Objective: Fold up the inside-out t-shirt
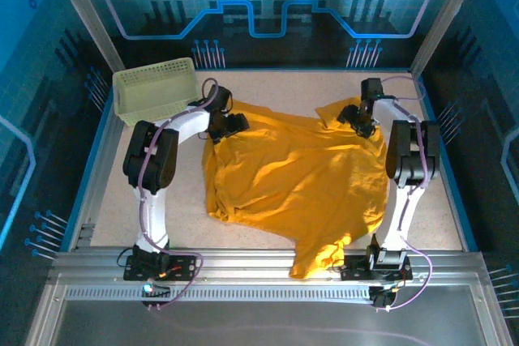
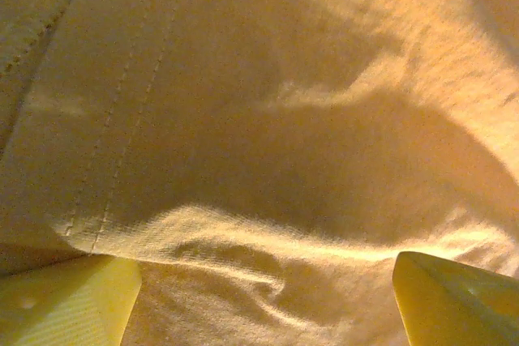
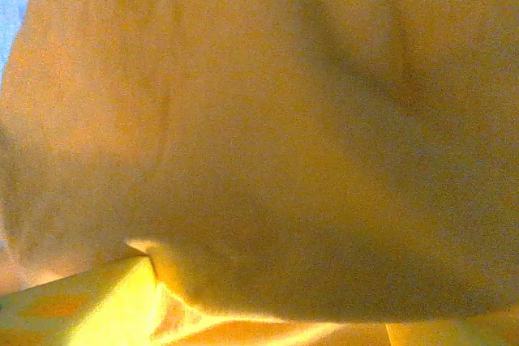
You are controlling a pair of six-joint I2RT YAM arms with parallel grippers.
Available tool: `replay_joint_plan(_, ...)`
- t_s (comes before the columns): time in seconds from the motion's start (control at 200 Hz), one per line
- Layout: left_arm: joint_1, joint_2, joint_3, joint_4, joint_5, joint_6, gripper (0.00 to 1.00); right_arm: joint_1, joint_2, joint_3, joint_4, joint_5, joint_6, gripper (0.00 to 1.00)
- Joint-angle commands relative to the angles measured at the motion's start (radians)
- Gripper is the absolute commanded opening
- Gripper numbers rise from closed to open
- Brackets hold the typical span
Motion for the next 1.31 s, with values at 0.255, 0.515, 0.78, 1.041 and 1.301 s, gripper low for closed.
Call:
replay_joint_plan(0.255,0.016,0.165,0.211,-0.043,0.032,-0.053,0.86,-0.067,0.428,0.689,-0.252,-0.043,0.021,0.71)
replay_joint_plan(0.515,-0.002,0.076,0.287,-0.164,-0.042,0.041,0.92,-0.066,0.461,1.035,-0.437,-0.069,-0.14,0.71)
replay_joint_plan(0.78,-0.111,-0.349,-0.068,-0.162,-0.316,0.073,0.97,0.044,-0.217,0.085,-0.103,-0.126,-0.166,0.73)
replay_joint_plan(1.041,-0.448,-0.6,-0.358,-0.293,-0.584,0.005,0.97,0.247,-0.6,-0.444,-0.015,-0.125,-0.134,0.73)
replay_joint_plan(1.301,-0.711,-0.569,-0.437,-0.383,-0.652,-0.134,0.95,0.403,-0.795,-0.741,0.072,-0.117,-0.016,0.73)
